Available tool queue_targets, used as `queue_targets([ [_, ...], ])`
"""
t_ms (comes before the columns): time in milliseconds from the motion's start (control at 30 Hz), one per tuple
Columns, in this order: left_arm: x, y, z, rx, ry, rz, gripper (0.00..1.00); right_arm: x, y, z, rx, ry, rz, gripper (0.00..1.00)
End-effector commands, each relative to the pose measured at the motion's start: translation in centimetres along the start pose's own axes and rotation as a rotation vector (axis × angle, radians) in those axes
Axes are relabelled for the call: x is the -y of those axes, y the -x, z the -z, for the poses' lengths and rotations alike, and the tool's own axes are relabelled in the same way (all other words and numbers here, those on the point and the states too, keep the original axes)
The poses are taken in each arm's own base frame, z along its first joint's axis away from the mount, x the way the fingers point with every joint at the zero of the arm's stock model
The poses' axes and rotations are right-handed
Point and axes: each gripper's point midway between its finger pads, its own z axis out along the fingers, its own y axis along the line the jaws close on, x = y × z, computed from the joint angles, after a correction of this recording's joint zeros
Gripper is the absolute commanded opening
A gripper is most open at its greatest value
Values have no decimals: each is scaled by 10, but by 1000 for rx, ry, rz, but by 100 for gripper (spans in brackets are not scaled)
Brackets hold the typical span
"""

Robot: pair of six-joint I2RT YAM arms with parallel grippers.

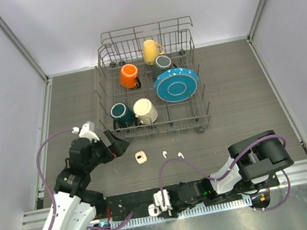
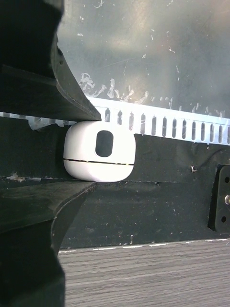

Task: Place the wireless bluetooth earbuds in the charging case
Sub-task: Pick up the charging case at the center of the board.

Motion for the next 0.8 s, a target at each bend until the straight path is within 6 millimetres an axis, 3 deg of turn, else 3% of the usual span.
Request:
queue_targets([
  [0,6,12,2,75,-31,50,100,5,10,-5,35,-27,-10,42],
  [100,12,10,2,69,-64,59,100,6,12,-4,33,-30,5,23],
  [167,17,11,3,70,-90,72,100,9,22,-2,44,-44,26,10],
  [233,20,12,2,75,-106,86,100,21,38,6,68,-104,51,8],
  [267,22,13,2,75,-111,99,100,26,48,9,85,-124,61,1],
  [333,30,16,3,79,-152,99,100,42,55,20,73,-204,87,1],
  [367,33,17,4,83,-161,107,100,49,78,32,125,-242,106,1],
  [433,43,25,8,112,-209,113,100,65,84,48,108,-318,132,1],
  [500,56,32,14,141,-273,104,100,77,106,68,147,-377,159,1],
  [533,60,32,16,143,-299,104,100,85,101,78,108,-423,175,1],
  [600,78,28,22,112,-405,74,100,96,117,98,141,-483,187,1],
  [633,88,31,24,115,-462,68,100,99,113,105,112,-500,202,1],
  [700,104,28,30,77,-552,46,100,111,123,123,131,-571,200,1],
  [767,110,23,26,26,-587,34,100,121,122,136,109,-631,205,1],
])
